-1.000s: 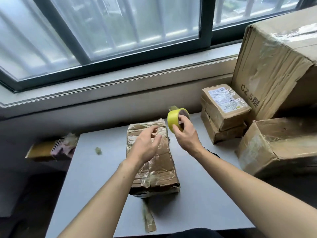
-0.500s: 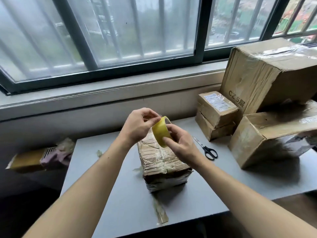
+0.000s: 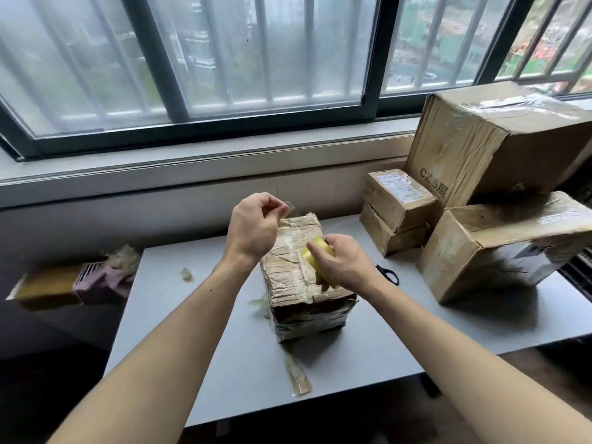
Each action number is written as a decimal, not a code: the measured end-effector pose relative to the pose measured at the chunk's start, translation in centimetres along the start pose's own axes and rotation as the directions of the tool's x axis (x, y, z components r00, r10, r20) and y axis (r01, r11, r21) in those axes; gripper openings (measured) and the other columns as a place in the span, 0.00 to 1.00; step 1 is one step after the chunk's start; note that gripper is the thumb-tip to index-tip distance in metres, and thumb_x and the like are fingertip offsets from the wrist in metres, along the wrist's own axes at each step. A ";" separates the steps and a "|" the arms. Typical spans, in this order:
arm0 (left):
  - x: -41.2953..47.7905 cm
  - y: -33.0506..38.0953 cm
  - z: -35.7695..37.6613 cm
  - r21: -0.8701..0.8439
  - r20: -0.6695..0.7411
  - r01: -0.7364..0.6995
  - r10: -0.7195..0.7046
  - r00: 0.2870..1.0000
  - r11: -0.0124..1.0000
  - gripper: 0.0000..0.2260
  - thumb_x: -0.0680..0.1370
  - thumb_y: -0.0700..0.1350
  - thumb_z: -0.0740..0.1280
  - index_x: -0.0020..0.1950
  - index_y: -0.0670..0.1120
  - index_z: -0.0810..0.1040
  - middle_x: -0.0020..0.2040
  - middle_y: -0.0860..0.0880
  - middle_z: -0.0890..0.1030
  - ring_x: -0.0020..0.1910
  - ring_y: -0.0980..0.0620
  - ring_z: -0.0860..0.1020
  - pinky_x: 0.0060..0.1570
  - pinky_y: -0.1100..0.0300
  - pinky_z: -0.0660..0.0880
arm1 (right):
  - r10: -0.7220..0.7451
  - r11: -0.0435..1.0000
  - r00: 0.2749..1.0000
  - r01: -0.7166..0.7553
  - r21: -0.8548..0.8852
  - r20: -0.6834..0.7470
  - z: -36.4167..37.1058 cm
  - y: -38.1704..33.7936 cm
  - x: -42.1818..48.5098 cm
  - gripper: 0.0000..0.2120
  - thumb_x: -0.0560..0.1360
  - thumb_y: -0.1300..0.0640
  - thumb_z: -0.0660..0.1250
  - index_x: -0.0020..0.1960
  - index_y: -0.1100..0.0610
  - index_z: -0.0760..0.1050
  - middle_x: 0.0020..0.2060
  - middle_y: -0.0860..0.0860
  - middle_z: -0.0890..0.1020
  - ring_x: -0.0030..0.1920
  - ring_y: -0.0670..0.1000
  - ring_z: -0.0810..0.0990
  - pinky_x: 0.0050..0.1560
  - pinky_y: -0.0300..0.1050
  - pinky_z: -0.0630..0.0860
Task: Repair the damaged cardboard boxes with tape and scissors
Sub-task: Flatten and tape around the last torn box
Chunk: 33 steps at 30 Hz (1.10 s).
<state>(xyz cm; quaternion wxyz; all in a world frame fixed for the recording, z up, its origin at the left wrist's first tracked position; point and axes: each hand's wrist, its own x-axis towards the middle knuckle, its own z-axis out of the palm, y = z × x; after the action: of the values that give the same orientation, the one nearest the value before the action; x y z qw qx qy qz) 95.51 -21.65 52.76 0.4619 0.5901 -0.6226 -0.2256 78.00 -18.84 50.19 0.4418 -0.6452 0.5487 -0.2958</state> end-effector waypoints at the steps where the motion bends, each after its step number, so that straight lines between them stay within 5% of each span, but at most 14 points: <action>1: 0.1 0.1 0.3 0.016 0.004 -0.022 0.022 1.000 1.000 0.04 0.76 0.40 0.72 0.43 0.46 0.82 0.41 0.54 0.84 0.40 0.63 0.81 0.44 0.67 0.77 | 0.064 0.998 0.998 -0.064 -0.002 0.000 -0.4 0.1 0.1 0.15 0.81 0.50 0.64 0.41 0.59 0.72 0.25 0.54 0.81 0.25 0.55 0.81 0.32 0.61 0.80; 6: 0.2 0.3 1.5 0.085 -0.089 -0.094 0.101 0.991 0.992 0.01 0.76 0.41 0.73 0.45 0.46 0.85 0.43 0.51 0.84 0.42 0.57 0.82 0.48 0.59 0.79 | 0.027 0.982 0.994 -0.046 -0.183 -0.106 -2.0 0.5 1.5 0.13 0.78 0.43 0.65 0.55 0.51 0.70 0.41 0.53 0.83 0.35 0.53 0.84 0.38 0.53 0.82; 9: 0.6 -0.1 2.0 0.206 -0.084 -0.204 0.225 0.971 0.957 0.05 0.77 0.42 0.72 0.50 0.46 0.86 0.45 0.52 0.84 0.44 0.55 0.82 0.49 0.55 0.79 | -0.028 0.981 0.994 0.008 -0.194 -0.103 -2.9 1.1 1.8 0.07 0.80 0.47 0.64 0.47 0.50 0.73 0.35 0.47 0.82 0.29 0.45 0.82 0.35 0.53 0.81; 12: 0.3 -0.3 3.7 0.361 -0.042 -0.221 0.253 0.967 0.906 0.14 0.78 0.45 0.71 0.64 0.48 0.81 0.54 0.51 0.84 0.49 0.51 0.83 0.50 0.50 0.80 | -0.014 0.980 0.991 -0.012 -0.196 -0.130 -3.7 1.6 2.0 0.08 0.81 0.48 0.61 0.46 0.50 0.73 0.32 0.50 0.82 0.29 0.51 0.83 0.36 0.56 0.81; 16: 0.9 -0.8 5.4 0.232 -0.056 0.085 -0.074 0.996 0.969 0.31 0.81 0.52 0.65 0.80 0.50 0.56 0.70 0.47 0.76 0.58 0.44 0.81 0.62 0.50 0.75 | 0.018 0.944 0.987 -0.070 -0.323 -0.161 -5.2 2.9 2.8 0.08 0.80 0.47 0.58 0.45 0.48 0.70 0.37 0.54 0.82 0.36 0.60 0.83 0.39 0.57 0.81; 18: 1.8 -2.2 5.4 0.274 -0.040 0.175 -0.171 0.985 0.946 0.23 0.83 0.49 0.60 0.77 0.46 0.64 0.70 0.46 0.75 0.66 0.45 0.76 0.65 0.55 0.69 | 0.027 0.933 0.984 -0.088 -0.349 -0.175 -6.1 3.7 3.0 0.08 0.81 0.47 0.58 0.46 0.49 0.70 0.36 0.53 0.82 0.32 0.57 0.84 0.40 0.54 0.81; 20: 2.5 -4.2 5.4 0.444 0.035 0.170 -0.206 0.978 0.880 0.17 0.83 0.44 0.59 0.72 0.44 0.72 0.68 0.45 0.77 0.68 0.45 0.74 0.65 0.55 0.68 | 0.027 0.932 0.983 -0.091 -0.350 -0.183 -6.8 4.4 3.2 0.10 0.82 0.48 0.57 0.46 0.51 0.71 0.32 0.51 0.82 0.24 0.51 0.81 0.38 0.51 0.80; 25: 5.7 -8.5 5.7 0.736 0.221 0.095 -0.370 0.902 0.671 0.21 0.81 0.42 0.59 0.74 0.43 0.68 0.74 0.46 0.69 0.72 0.43 0.68 0.69 0.49 0.67 | 0.030 0.938 0.984 -0.089 -0.336 -0.175 -7.0 4.9 3.8 0.10 0.82 0.47 0.59 0.46 0.50 0.72 0.31 0.50 0.81 0.20 0.48 0.79 0.35 0.48 0.78; 33: 10.6 -13.0 7.0 0.789 0.361 -0.025 -0.430 0.828 0.614 0.20 0.82 0.51 0.62 0.72 0.47 0.70 0.69 0.46 0.74 0.69 0.43 0.71 0.65 0.50 0.69 | 0.023 0.956 0.983 -0.075 -0.282 -0.183 -5.6 6.2 4.9 0.09 0.81 0.45 0.61 0.46 0.48 0.72 0.31 0.52 0.81 0.24 0.50 0.80 0.33 0.52 0.77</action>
<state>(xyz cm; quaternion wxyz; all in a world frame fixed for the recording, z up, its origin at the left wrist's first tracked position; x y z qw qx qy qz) 97.75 -36.11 41.97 -0.0477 0.7141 -0.6836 -0.1432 71.50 -25.01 46.59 0.2998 -0.6599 0.6388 -0.2581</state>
